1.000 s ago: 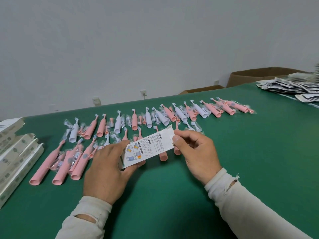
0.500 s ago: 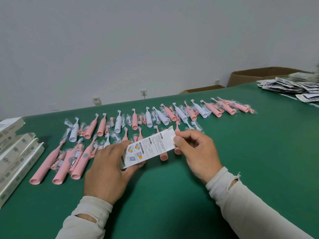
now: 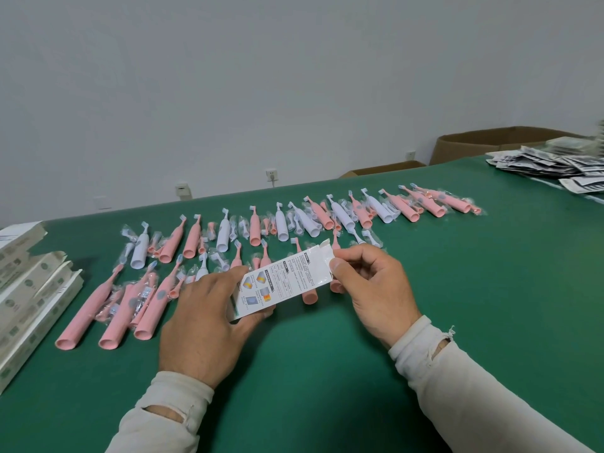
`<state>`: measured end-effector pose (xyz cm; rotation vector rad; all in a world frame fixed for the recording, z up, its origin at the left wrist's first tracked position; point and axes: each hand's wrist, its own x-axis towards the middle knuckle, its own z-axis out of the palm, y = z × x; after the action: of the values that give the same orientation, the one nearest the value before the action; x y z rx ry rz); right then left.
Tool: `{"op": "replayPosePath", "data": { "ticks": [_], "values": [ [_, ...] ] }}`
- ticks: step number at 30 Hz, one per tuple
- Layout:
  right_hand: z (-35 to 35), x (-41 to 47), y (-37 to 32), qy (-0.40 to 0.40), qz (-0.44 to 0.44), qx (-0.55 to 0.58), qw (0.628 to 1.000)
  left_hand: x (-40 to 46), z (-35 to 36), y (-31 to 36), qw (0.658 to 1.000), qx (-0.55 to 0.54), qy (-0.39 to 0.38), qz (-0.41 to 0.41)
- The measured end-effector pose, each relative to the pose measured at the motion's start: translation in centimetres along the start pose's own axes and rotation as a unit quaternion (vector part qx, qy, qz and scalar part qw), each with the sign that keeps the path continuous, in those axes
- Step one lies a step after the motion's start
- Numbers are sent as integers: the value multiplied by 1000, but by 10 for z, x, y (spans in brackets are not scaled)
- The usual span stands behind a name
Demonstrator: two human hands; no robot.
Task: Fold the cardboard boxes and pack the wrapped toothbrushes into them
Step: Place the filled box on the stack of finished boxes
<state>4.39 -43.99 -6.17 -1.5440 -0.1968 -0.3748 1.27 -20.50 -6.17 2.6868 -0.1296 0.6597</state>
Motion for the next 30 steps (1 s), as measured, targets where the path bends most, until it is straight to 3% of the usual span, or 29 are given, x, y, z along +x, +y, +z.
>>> {"op": "replayPosePath", "data": {
  "ticks": [14, 20, 25, 30],
  "values": [
    [0, -1, -3, -2, 9, -12, 1000, 0, -1, -1, 1000, 17, -10, -3],
    [7, -8, -2, -24, -54, -57, 997, -1, -2, 1, 1000, 11, -8, -9],
    [9, -7, -2, -7, 12, -5, 1000, -1, -2, 2, 1000, -5, -11, -8],
    [1, 1, -2, 88, 65, 55, 992, -3, 5, 2, 992, -112, -52, 38]
  ]
}}
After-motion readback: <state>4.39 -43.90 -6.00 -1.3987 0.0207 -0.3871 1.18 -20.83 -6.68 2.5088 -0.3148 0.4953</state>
